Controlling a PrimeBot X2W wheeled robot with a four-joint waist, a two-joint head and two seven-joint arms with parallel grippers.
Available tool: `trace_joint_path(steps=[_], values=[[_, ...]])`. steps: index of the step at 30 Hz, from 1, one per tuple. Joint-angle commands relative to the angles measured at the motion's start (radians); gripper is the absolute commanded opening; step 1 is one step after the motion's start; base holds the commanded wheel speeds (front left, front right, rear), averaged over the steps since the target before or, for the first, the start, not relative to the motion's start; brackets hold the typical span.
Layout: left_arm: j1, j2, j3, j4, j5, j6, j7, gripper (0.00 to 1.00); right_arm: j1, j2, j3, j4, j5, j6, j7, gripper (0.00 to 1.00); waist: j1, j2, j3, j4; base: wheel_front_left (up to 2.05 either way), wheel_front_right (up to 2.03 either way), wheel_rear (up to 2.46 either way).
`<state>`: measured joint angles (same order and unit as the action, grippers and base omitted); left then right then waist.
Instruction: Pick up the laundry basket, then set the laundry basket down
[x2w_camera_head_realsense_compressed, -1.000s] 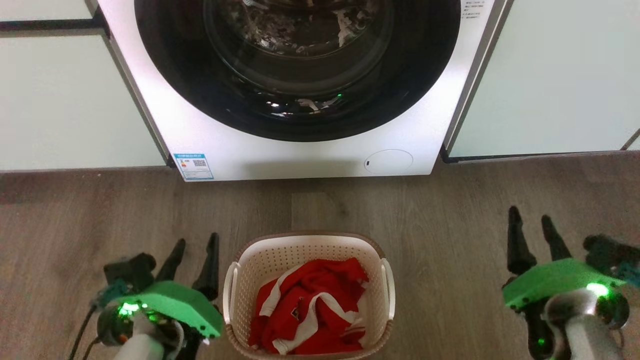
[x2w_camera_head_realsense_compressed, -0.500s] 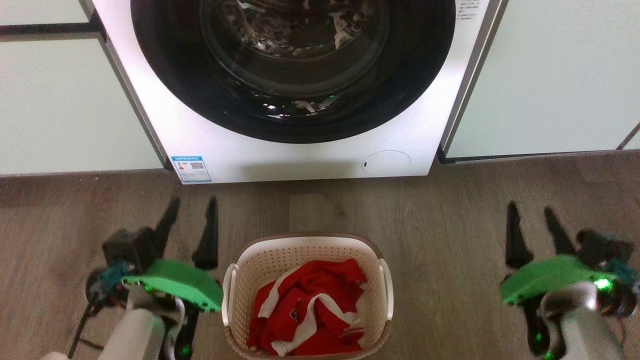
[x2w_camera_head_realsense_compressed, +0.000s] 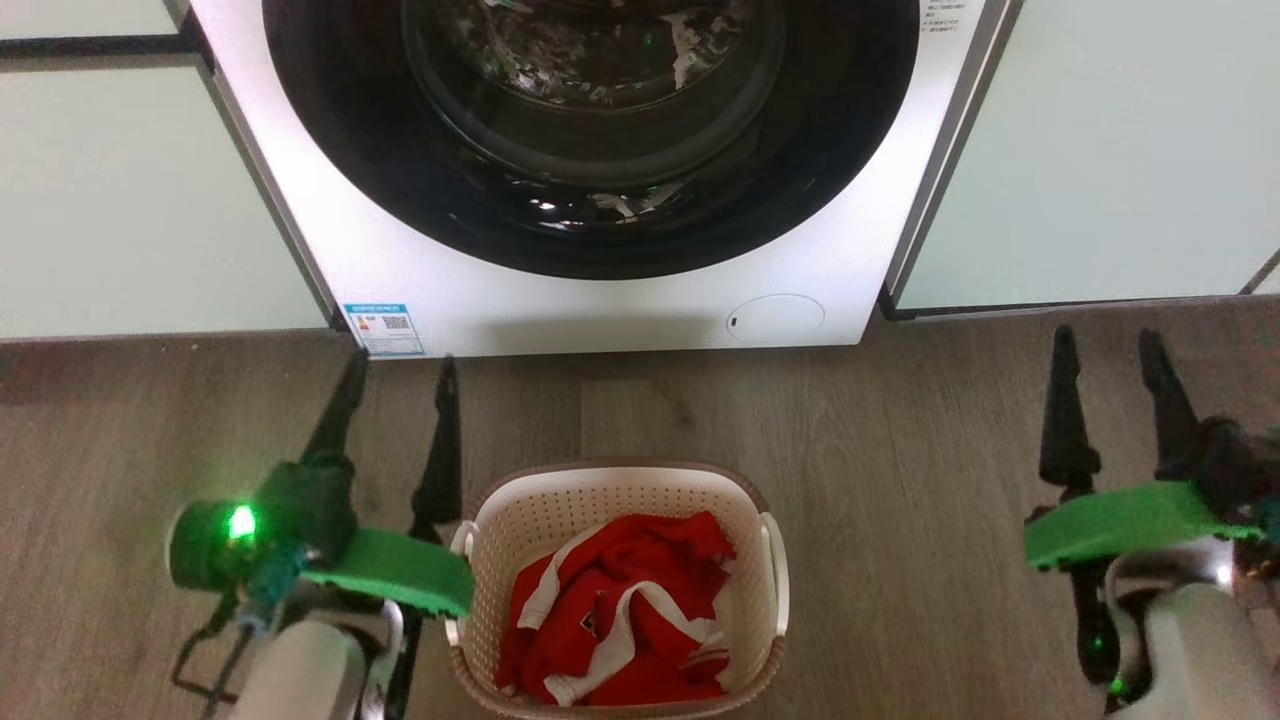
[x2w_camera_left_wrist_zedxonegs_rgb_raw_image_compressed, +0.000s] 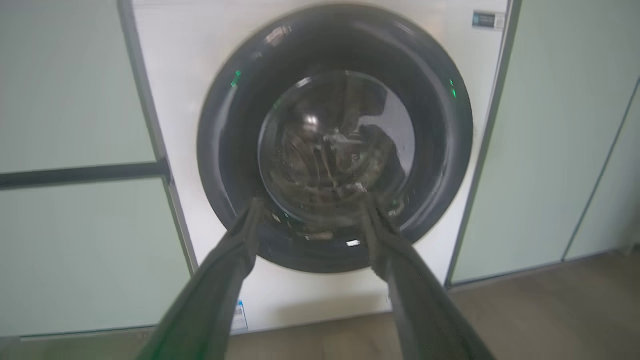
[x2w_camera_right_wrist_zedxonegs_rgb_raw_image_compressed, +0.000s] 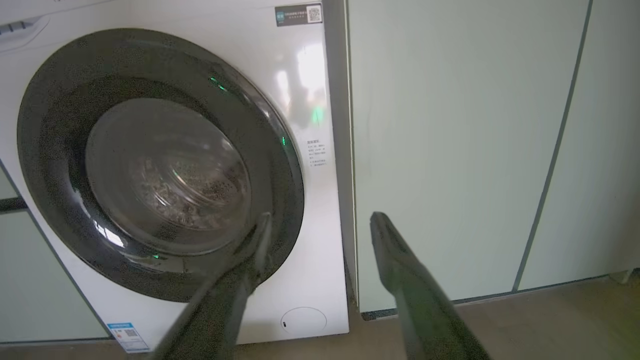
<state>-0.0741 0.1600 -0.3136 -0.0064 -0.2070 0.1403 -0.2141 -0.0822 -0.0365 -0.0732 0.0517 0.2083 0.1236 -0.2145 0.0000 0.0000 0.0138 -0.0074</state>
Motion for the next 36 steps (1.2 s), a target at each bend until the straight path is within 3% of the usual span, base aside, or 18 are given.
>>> trace_joint_path(steps=[1, 12, 17, 23, 36], values=[[-0.029, 0.015, 0.025, -0.02, 0.034, -0.004, -0.015, 1.0, -0.014, -0.013, 0.022, -0.026, -0.028, 0.006, -0.014, 1.0, 0.0, 0.0, 0.0, 0.0, 0.0, 0.0, 0.0], [-0.012, -0.019, 0.016, 0.069, 0.144, -0.051, -0.047, 1.0, 0.007, -0.014, 0.057, 0.044, -0.158, 0.007, -0.046, 1.0, 0.0, 0.0, 0.004, 0.0, 0.0, 0.0, 0.0], [0.006, -0.062, 0.087, 0.121, 0.073, -0.092, -0.048, 1.0, 0.01, -0.014, 0.063, 0.067, -0.151, 0.007, -0.047, 1.0, 0.0, 0.0, 0.002, -0.003, 0.0, 0.0, 0.0], [0.007, -0.085, 0.128, 0.182, 0.066, -0.136, -0.048, 1.0, 0.004, -0.014, 0.078, 0.142, -0.151, 0.007, -0.047, 1.0, 0.0, 0.0, -0.003, -0.007, 0.0, 0.0, 0.0], [0.007, -0.108, 0.186, 0.189, 0.092, -0.175, -0.048, 1.0, -0.006, -0.014, 0.071, 0.142, -0.137, 0.007, -0.047, 1.0, 0.0, 0.0, -0.006, -0.006, 0.0, 0.0, 0.0]])
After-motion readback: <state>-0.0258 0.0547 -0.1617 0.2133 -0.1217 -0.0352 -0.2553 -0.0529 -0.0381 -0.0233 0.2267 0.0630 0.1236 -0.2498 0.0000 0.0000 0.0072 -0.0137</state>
